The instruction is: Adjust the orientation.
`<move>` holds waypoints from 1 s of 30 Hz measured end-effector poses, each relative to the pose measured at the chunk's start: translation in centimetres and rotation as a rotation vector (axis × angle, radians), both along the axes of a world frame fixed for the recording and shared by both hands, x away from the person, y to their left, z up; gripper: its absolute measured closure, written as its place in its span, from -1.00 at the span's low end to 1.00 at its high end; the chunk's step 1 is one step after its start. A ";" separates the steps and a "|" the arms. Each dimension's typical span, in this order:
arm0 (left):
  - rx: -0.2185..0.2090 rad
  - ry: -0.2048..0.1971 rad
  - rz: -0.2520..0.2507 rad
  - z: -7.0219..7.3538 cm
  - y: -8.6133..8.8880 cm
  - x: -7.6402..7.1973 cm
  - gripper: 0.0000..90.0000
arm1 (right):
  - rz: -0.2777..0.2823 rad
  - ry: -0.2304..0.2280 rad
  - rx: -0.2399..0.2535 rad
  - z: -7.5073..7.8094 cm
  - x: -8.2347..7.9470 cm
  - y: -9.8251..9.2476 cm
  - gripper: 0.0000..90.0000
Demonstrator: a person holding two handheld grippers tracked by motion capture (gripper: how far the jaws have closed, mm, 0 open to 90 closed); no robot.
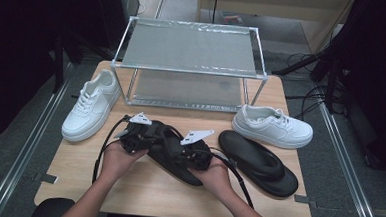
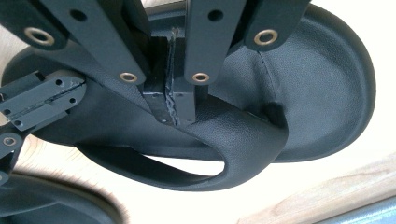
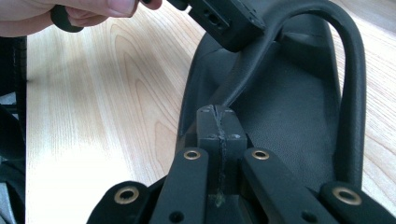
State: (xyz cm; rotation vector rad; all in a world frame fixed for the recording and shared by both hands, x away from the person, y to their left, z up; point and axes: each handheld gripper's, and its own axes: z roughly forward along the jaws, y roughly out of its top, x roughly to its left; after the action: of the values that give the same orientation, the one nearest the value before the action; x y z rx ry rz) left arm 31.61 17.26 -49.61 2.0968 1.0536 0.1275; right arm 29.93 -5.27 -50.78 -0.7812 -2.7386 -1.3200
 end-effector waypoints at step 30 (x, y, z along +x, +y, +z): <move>-0.031 0.016 -0.031 0.0 -0.3 3.0 0.99 | -0.019 -0.018 0.027 -0.3 0.8 2.5 1.00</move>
State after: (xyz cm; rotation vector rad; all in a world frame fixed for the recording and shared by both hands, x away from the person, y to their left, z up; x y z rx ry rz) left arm 34.61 16.99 -49.59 2.0887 1.0255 0.0786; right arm 30.74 -2.72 -51.12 -0.7996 -2.7276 -1.3716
